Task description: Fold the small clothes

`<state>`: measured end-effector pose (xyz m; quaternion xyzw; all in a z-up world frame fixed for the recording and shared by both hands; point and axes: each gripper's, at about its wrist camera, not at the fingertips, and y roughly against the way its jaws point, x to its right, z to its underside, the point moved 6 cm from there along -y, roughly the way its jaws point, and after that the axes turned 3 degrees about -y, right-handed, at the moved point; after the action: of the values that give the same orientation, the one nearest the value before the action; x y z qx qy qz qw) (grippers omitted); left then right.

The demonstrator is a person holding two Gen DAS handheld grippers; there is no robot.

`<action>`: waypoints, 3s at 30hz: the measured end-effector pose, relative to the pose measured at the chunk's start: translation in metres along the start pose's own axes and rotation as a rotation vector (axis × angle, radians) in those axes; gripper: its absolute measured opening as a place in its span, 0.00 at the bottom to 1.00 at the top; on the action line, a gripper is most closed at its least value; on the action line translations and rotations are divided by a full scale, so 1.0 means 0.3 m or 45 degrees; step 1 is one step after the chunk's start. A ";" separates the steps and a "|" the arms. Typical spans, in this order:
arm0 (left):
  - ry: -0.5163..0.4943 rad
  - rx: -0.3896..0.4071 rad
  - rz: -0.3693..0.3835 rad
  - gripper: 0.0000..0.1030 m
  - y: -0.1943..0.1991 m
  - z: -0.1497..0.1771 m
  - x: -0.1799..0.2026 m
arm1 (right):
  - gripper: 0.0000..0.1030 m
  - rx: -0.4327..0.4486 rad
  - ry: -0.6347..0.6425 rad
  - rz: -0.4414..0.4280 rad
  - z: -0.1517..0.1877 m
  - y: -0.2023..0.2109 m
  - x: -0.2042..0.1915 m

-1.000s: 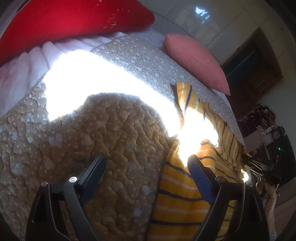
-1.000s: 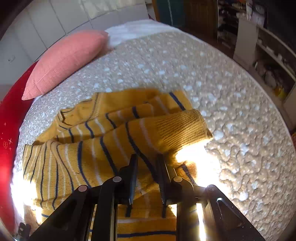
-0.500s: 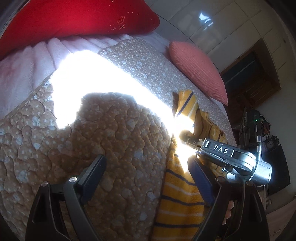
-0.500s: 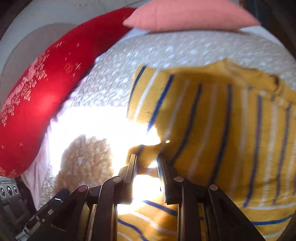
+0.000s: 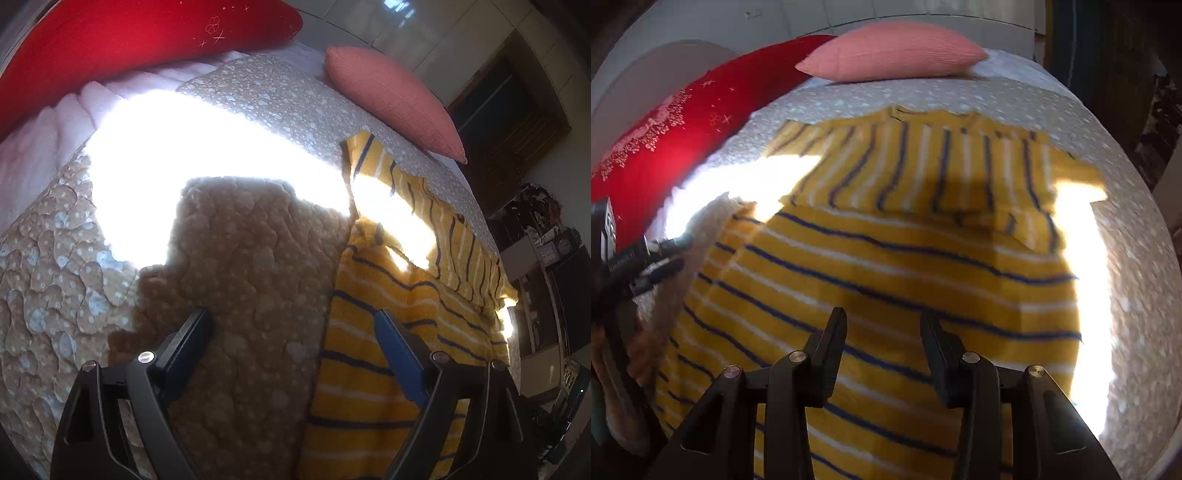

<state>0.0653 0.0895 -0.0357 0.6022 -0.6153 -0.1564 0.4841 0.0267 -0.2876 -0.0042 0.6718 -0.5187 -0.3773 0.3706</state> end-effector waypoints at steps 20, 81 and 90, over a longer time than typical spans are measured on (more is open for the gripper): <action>-0.146 -0.061 0.087 0.73 0.199 0.400 0.115 | 0.56 0.203 -0.526 -0.737 0.441 0.219 0.243; -0.154 0.092 -0.043 0.66 0.145 -0.227 0.311 | 0.62 0.392 -0.435 -0.339 -0.388 0.110 0.281; -0.324 0.112 -0.247 0.67 0.108 0.006 0.220 | 0.56 0.449 -0.160 -0.204 -0.321 0.224 0.094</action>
<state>0.0576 0.0371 0.0153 0.6547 -0.6169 -0.2504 0.3579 0.0894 -0.3173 0.0944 0.7406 -0.5438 -0.3498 0.1830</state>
